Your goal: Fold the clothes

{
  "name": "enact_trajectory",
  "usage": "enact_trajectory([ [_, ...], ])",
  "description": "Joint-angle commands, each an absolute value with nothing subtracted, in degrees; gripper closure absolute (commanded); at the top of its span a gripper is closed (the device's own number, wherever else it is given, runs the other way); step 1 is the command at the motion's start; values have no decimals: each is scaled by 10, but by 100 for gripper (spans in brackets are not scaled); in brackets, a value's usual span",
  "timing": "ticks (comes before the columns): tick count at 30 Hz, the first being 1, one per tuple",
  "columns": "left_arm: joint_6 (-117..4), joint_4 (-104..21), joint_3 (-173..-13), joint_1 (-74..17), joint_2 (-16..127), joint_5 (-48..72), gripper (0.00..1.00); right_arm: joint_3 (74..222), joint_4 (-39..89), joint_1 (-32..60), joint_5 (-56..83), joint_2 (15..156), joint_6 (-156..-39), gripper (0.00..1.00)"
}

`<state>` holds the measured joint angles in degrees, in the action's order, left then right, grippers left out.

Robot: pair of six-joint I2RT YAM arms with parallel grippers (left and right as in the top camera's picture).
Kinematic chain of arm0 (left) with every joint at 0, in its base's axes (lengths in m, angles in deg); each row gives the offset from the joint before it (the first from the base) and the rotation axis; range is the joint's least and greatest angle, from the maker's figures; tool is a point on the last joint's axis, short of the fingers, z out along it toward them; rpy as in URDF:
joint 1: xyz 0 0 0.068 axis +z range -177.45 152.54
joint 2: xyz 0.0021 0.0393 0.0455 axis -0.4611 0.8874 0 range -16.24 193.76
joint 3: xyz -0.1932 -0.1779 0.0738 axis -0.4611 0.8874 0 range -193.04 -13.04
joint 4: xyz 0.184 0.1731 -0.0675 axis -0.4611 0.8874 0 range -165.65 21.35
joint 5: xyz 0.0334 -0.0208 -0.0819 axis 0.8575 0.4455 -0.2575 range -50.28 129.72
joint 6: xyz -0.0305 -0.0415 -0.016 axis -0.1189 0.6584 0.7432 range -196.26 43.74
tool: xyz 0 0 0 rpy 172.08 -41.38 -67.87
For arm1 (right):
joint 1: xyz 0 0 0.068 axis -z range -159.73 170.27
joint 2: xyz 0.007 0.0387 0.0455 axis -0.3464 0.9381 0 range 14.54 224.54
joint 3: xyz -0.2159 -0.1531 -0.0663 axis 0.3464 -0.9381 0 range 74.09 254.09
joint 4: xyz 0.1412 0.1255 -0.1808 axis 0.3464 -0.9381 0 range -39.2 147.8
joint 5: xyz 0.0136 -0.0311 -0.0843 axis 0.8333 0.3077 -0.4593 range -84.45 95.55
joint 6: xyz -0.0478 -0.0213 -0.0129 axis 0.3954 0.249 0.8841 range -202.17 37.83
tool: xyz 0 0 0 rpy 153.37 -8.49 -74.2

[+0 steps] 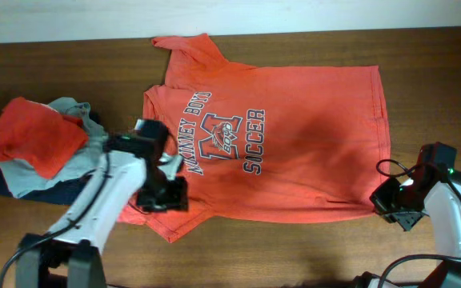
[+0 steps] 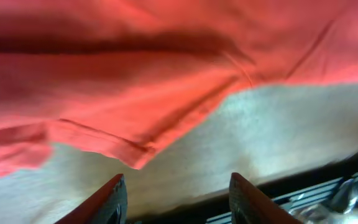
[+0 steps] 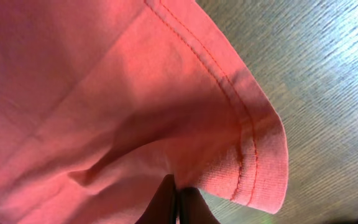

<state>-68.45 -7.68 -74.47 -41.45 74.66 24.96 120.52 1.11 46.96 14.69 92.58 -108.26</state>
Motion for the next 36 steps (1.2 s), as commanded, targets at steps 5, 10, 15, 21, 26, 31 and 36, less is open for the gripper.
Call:
enact_trajectory([
  [5,-654,-125,-681,-485,784,323,44,1214,19,469,161,925,-1078,96],
  [10,-652,-133,-669,-485,843,321,43,1214,19,469,161,925,-1078,96],
  [15,-652,-139,-669,-485,886,320,43,1214,19,469,161,925,-1079,96],
  [21,-652,-129,-674,-484,895,321,100,1214,22,469,161,925,-1078,96],
  [26,-659,-17,-748,-483,892,332,99,1224,13,469,161,924,-1044,96],
  [31,-659,57,-865,-483,864,438,100,1239,-5,469,162,924,-1033,95],
  [36,-690,48,-956,-483,858,503,100,1239,23,469,216,925,-991,95],
])
